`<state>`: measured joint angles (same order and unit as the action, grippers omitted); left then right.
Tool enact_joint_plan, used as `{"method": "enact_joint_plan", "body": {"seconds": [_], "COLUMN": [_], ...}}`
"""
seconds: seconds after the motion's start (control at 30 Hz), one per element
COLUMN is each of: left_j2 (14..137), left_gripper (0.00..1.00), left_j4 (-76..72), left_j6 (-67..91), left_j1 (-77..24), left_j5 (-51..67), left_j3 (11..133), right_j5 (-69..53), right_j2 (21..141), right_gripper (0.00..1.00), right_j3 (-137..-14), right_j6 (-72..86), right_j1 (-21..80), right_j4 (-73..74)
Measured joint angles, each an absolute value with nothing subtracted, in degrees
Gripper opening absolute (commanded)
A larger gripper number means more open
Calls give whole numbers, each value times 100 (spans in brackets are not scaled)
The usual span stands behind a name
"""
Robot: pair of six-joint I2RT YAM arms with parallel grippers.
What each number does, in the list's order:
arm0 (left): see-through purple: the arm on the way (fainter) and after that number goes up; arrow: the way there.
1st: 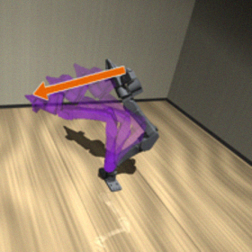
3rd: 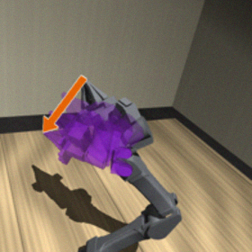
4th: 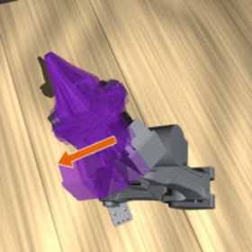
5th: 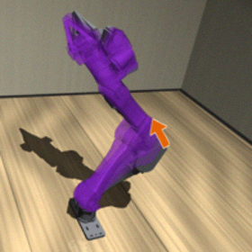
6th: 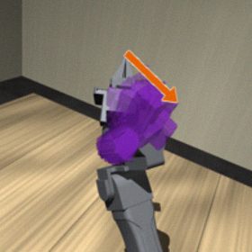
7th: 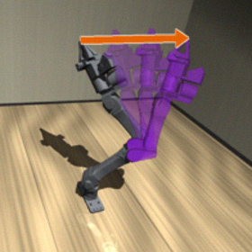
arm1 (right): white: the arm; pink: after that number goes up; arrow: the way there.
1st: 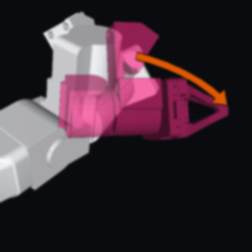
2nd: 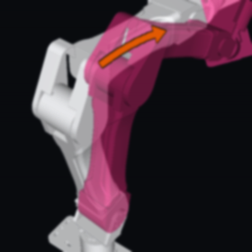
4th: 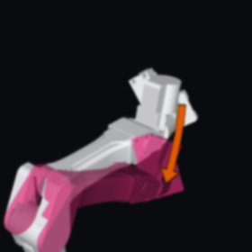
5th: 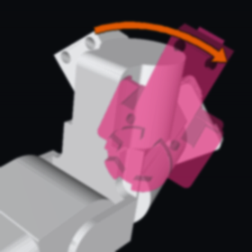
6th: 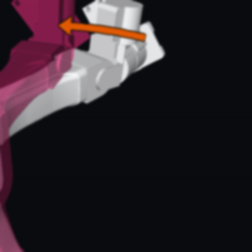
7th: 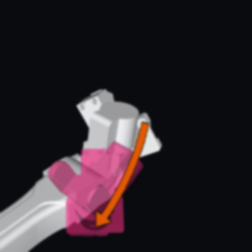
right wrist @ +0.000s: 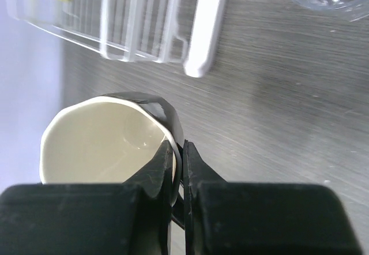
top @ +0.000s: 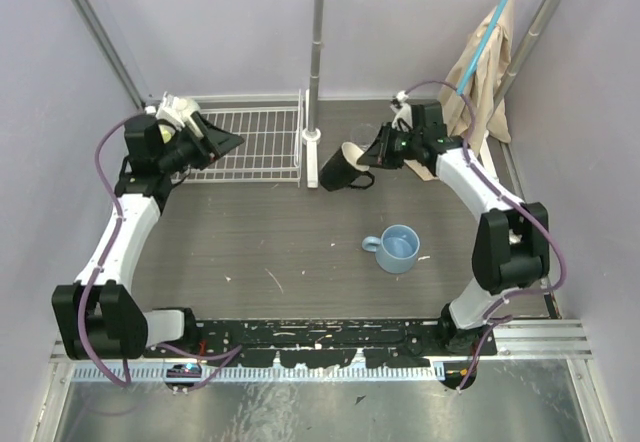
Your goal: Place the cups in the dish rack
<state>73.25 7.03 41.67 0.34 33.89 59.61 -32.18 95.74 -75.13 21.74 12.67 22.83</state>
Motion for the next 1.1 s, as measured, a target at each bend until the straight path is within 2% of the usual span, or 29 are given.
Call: {"method": "enact_joint_plan", "body": {"seconds": [0.3,0.63,0.87,1.1], "left_j2": [7043,7336,8051,8853], "left_gripper": [79,78,80,80], "left_j4": [-902,-2316,-3074,-3483], "left_j6": [4206,4407,4569,4759], "left_j1": [-340,-1564,-1931,-2443], "left_j5": [4351,4661,4661,4648], "left_j3": [5489,5122,5260,6173], "right_j5": [-4257,-4244,-3955,-3889], "right_j2": [8722,8768,8781,8847], "right_gripper": [1,1,1,1], "right_j3": [-6128,-5295,-5144,-5144], "right_j6": [5693,9279,10401,10549], "right_j1": [963,989,1173,1387], "right_j4": [-834,-4154,-5100,-5310]}}
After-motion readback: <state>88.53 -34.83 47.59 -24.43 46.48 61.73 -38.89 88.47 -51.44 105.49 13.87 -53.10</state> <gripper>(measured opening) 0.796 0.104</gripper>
